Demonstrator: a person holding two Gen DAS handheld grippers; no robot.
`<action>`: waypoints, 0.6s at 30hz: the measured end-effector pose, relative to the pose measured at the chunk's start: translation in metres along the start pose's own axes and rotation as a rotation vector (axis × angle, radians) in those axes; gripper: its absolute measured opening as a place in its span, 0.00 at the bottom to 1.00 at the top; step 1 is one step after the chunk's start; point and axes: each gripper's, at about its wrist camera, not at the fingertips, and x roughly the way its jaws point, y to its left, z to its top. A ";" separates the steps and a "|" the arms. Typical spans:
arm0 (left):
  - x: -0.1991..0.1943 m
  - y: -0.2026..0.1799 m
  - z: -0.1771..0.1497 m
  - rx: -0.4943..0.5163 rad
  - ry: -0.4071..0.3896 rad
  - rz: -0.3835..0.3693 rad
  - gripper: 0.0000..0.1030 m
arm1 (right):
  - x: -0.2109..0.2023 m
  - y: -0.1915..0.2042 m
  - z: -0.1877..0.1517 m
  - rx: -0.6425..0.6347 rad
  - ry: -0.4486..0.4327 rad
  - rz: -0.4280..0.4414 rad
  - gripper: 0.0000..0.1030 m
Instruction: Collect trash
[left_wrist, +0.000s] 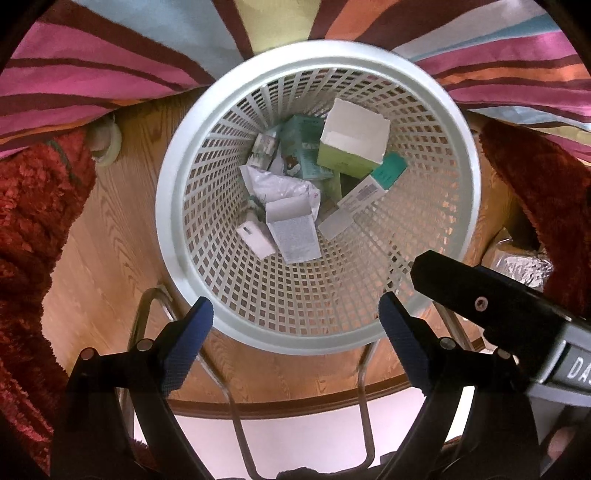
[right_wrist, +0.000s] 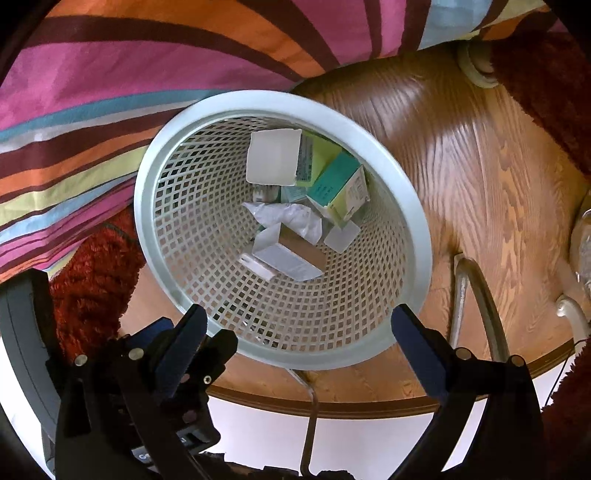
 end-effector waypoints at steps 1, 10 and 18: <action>-0.005 -0.001 -0.001 0.003 -0.011 -0.010 0.86 | -0.002 0.000 0.000 0.000 -0.003 0.000 0.93; -0.044 0.002 -0.013 0.006 -0.144 -0.036 0.86 | -0.031 0.009 -0.012 -0.067 -0.092 0.005 0.93; -0.080 0.006 -0.033 0.026 -0.264 -0.019 0.86 | -0.069 0.018 -0.033 -0.136 -0.210 0.014 0.93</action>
